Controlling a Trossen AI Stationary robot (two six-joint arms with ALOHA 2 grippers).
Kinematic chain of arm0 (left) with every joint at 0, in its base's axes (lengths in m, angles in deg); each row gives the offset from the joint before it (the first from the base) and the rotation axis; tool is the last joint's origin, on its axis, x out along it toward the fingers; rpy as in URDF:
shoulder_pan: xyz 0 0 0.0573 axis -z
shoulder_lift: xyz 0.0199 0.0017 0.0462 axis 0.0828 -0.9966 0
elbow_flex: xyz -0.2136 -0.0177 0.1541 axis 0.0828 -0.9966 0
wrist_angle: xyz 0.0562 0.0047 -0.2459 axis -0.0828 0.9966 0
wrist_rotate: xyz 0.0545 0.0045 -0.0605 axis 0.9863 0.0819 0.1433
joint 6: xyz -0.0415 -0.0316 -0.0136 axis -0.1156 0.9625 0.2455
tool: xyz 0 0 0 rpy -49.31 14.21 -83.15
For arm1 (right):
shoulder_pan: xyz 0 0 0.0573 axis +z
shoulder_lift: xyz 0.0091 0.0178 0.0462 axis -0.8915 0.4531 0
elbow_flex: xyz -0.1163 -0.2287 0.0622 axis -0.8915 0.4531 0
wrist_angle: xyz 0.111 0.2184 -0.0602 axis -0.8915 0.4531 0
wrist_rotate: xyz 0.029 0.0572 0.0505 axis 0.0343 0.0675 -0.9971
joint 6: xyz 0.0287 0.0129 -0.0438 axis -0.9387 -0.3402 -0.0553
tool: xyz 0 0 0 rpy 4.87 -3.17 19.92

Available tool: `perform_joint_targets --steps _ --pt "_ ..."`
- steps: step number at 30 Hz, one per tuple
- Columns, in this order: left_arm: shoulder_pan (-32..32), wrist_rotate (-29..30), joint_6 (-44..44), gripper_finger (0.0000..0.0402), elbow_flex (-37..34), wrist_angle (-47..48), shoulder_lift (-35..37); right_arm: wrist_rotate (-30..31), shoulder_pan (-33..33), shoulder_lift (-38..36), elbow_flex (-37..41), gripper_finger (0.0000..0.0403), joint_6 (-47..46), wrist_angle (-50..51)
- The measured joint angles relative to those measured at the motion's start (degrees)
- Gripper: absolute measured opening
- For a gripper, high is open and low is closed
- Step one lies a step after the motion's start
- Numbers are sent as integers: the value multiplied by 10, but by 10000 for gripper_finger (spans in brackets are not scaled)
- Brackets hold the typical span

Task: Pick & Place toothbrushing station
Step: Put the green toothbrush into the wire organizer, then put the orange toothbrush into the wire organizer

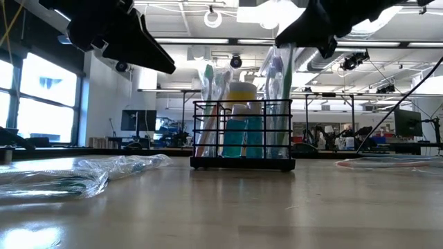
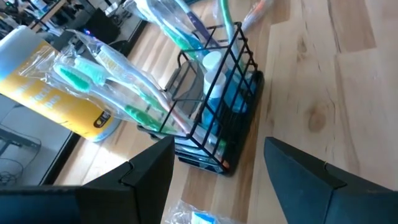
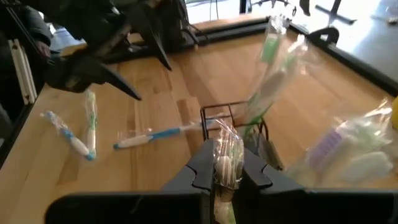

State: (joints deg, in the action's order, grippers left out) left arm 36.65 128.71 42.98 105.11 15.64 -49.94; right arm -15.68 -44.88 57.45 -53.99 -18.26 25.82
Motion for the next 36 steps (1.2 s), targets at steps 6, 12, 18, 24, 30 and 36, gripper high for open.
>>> perform_joint_targets --steps 6,12,18,24,30,36 --pt "0 0 -2 239 0 10 0 -38 -30 18 0 16 -15 14" --pt "0 -10 49 239 0 41 0 -64 -69 23 -2 16 -37 42" --pt "0 -19 92 239 0 65 0 -66 -74 24 -1 40 -22 26" --pt "0 -28 95 239 0 69 0 -66 -73 25 1 112 -5 33" --pt "0 -27 90 239 0 74 0 -64 -52 19 1 184 24 21" --pt "0 -27 88 239 0 90 0 -21 -27 7 1 215 73 0"
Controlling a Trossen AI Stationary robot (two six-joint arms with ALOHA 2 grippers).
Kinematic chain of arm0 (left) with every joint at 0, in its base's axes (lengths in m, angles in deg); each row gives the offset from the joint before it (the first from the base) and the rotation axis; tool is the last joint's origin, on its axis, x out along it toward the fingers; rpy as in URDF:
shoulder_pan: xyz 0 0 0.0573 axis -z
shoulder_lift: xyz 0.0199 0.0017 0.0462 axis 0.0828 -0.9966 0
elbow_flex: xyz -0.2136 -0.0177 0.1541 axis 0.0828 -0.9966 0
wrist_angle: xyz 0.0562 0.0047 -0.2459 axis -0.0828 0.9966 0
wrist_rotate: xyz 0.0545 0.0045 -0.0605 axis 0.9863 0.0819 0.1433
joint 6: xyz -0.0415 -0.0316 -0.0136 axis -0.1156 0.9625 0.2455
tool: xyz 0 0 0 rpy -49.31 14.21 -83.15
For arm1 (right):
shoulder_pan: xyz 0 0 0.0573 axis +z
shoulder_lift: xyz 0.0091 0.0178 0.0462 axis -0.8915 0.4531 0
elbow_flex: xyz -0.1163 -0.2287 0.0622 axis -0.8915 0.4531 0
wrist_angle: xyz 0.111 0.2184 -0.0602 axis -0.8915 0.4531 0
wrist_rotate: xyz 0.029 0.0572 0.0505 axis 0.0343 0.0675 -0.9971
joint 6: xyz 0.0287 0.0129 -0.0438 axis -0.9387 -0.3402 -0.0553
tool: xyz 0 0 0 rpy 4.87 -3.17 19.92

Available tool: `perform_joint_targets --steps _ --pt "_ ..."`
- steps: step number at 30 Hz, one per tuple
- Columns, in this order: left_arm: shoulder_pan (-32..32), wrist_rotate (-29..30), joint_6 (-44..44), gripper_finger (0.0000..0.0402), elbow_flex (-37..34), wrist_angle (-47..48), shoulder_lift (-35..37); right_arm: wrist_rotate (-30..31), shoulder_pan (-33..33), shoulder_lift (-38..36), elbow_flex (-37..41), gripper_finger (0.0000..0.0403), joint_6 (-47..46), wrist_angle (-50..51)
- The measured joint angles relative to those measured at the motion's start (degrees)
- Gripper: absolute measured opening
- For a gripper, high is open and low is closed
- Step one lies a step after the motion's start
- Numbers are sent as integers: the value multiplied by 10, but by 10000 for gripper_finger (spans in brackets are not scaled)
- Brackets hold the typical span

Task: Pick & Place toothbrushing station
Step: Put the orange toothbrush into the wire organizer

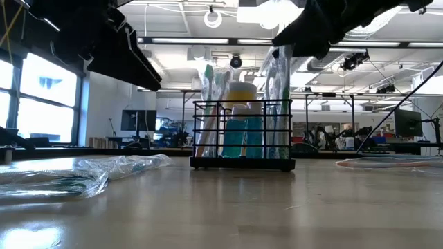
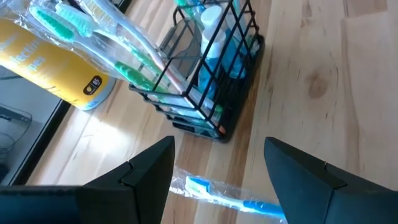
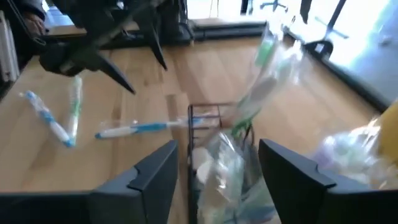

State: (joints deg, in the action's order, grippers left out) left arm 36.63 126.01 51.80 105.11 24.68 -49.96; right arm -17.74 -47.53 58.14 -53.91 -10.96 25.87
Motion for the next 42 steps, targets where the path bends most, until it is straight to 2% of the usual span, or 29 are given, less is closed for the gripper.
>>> perform_joint_targets --steps 4,10,13,18,22,32,37,42 --pt "-1 2 -14 239 0 11 0 71 21 -15 0 214 97 -5" --pt "-24 -33 -18 239 0 14 0 252 76 -37 0 212 172 -19" --pt "-36 -66 -17 239 0 14 0 288 106 -52 0 212 177 -11" --pt "-49 -110 1 239 0 20 0 292 154 -84 0 212 138 42" --pt "-49 -129 22 239 0 23 0 257 170 -113 0 212 25 149" --pt "-49 -135 24 239 0 22 0 43 115 -132 -1 211 -329 504" --pt "-49 -135 24 239 0 21 0 -23 79 -120 0 211 -445 580" --pt "-49 -134 19 239 0 22 0 -59 60 -106 0 211 -473 589"
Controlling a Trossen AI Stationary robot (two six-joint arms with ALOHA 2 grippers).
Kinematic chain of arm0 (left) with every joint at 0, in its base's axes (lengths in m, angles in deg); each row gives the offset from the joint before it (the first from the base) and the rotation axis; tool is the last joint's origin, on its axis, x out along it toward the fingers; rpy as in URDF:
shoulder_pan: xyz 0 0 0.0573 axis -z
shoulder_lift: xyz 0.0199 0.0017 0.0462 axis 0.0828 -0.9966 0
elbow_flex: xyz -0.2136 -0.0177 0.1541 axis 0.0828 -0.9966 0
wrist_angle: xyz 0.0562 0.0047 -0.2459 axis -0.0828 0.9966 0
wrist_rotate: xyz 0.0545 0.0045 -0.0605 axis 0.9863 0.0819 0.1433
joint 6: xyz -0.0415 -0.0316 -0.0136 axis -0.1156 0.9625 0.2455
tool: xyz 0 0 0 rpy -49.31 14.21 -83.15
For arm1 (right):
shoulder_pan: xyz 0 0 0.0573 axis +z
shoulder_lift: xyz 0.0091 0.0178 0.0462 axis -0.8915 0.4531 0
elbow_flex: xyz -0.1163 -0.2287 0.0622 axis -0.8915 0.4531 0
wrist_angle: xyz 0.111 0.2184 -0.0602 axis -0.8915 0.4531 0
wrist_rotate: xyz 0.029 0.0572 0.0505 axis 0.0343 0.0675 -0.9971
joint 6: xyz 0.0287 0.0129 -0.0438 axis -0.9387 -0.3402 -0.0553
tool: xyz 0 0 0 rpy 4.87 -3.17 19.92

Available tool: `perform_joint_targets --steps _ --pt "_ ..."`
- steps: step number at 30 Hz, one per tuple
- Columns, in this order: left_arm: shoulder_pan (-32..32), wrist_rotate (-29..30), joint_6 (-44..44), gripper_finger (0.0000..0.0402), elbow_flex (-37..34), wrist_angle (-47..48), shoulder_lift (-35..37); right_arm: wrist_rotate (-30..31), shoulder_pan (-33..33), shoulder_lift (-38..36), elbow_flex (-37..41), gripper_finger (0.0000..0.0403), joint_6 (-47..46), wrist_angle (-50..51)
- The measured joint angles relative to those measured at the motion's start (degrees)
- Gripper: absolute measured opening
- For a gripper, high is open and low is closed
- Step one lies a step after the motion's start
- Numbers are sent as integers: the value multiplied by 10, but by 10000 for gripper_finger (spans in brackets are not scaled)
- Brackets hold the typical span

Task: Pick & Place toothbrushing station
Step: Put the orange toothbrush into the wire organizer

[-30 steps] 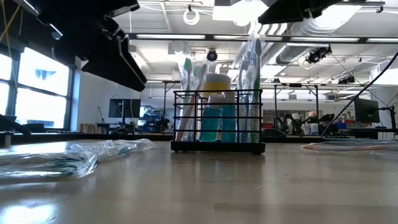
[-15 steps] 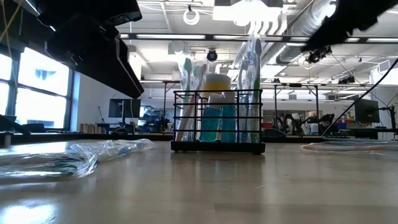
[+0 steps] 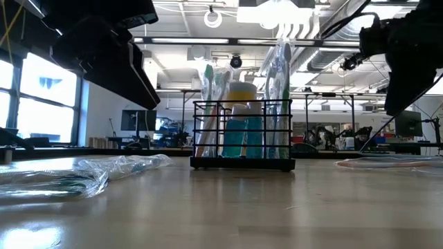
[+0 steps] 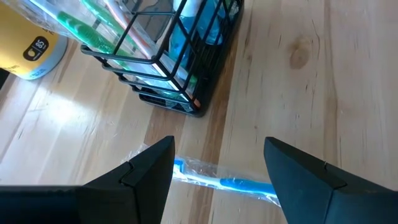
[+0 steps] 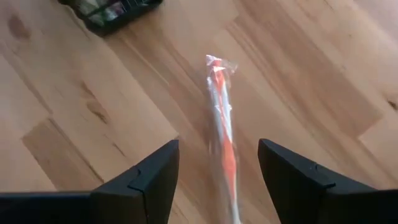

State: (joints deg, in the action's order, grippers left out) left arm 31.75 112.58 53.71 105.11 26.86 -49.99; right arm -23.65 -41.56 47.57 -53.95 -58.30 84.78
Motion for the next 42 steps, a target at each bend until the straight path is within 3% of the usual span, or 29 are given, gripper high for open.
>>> perform_joint_targets --steps 6,13,24,28,34,38,42 --pt "0 -3 -1 239 0 4 0 -57 -7 47 35 211 -36 -12" --pt "0 -4 -2 239 0 2 0 -80 -28 110 58 211 -26 -41" --pt "0 -4 -2 239 0 4 0 -143 -69 212 54 207 43 -79" --pt "0 -4 -2 239 0 4 0 -153 -74 228 52 164 92 -90" --pt "0 -4 -2 239 0 3 0 -153 -74 220 42 29 122 -70" --pt "0 -4 -2 239 0 1 0 -140 -70 212 16 27 104 2" --pt "0 -4 -2 239 0 -1 0 -90 -41 211 -38 27 69 107"
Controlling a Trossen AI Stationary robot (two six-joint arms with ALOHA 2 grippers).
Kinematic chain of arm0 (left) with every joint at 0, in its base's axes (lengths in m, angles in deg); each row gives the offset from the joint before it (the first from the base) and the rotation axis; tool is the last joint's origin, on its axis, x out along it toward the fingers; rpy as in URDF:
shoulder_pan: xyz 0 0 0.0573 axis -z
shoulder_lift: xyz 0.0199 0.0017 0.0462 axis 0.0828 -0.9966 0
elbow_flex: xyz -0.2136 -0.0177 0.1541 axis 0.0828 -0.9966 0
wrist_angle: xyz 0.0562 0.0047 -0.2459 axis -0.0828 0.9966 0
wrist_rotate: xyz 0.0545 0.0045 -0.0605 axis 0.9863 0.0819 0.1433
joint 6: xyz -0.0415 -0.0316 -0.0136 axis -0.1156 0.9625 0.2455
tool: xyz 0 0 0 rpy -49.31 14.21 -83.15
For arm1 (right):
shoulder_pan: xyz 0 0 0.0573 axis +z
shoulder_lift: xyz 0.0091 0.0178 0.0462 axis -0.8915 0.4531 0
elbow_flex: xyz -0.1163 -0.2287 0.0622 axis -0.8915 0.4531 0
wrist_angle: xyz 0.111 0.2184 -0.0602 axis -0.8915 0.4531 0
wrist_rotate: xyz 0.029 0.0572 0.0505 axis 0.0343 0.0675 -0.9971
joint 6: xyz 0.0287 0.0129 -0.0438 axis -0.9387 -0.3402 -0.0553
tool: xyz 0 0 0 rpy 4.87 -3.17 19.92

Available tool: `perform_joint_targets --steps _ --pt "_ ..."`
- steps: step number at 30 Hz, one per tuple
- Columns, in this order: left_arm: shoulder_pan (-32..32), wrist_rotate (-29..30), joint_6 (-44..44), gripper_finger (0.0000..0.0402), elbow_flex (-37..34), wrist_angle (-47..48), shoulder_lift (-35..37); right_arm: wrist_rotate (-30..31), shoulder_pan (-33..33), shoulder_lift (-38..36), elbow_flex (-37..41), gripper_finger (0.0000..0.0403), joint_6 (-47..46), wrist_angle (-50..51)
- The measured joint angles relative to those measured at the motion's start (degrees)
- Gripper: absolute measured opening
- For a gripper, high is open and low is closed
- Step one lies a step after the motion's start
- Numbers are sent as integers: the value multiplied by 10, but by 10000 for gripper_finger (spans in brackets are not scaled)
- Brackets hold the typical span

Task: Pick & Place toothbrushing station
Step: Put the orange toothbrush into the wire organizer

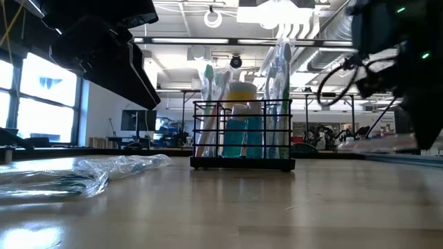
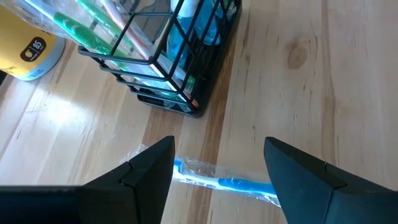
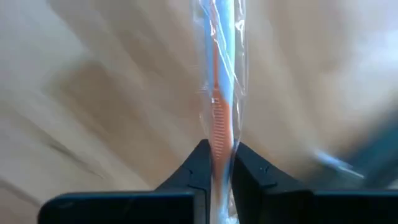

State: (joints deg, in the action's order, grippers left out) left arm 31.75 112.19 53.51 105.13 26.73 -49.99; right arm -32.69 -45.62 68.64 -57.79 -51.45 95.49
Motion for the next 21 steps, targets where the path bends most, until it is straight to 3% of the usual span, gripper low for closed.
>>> perform_joint_targets --steps 7,13,18,21 --pt "0 -13 0 239 0 -6 0 135 88 -1 -105 26 -64 159" --pt "0 -19 0 239 0 -9 10 283 167 -2 -205 22 -74 203" --pt "9 -34 0 239 0 -17 43 428 216 -2 -263 21 27 164" --pt "20 -35 20 239 0 -27 72 509 236 -2 -270 21 204 63"
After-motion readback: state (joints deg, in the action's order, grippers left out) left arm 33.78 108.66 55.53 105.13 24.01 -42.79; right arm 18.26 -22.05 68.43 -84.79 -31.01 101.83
